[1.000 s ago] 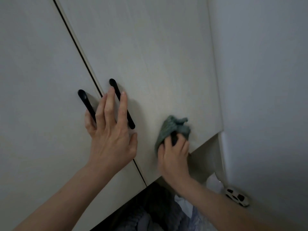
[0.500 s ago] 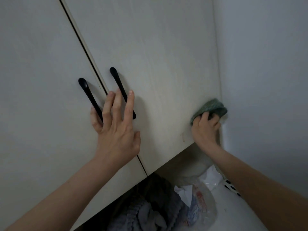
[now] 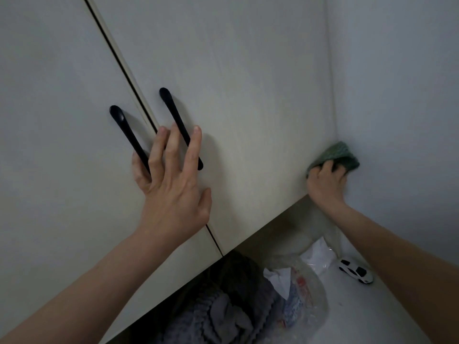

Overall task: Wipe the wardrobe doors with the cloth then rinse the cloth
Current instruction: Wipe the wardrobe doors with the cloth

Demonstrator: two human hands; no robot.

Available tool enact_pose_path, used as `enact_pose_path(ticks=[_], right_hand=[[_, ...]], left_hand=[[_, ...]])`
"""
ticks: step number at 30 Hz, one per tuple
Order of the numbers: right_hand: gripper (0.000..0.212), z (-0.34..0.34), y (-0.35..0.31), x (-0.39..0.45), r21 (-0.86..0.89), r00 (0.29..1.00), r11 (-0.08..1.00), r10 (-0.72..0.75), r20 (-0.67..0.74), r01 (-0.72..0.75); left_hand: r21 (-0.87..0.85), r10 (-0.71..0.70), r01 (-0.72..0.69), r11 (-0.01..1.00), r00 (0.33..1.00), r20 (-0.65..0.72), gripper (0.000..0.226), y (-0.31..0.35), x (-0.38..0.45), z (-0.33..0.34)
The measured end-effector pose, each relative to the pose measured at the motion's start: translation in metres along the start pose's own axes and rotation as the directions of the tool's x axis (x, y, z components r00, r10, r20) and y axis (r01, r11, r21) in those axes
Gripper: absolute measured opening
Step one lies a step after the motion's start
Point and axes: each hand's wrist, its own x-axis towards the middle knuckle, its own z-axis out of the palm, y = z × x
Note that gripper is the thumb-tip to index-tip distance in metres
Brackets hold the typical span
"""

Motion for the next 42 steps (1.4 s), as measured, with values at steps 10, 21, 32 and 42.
enact_pose_path(ticks=[10,21,32,42], right_hand=[[0.039,0.035,-0.087,-0.175,0.087,0.959,0.957,-0.268,-0.087,0.276],[0.03,0.025,-0.087,-0.134,0.166,0.984,0.976,-0.122,-0.133,0.143],[0.041,0.046,-0.175,-0.284,-0.032,0.73,0.737,-0.674,-0.113,0.675],[0.043,0.014,-0.236,-0.275,-0.089,0.621,0.643,-0.761,-0.188,0.76]], left_hand=[[-0.001,0.035,-0.035,0.999,0.999,-0.013,0.102,-0.001,-0.008,0.009],[0.178,0.197,-0.172,0.969,0.972,-0.13,0.093,-0.061,-0.047,-0.019],[0.24,0.031,0.001,0.971,0.991,-0.128,0.109,-0.161,-0.112,-0.069],[0.238,-0.122,0.151,0.959,0.984,-0.132,0.11,-0.233,-0.181,-0.104]])
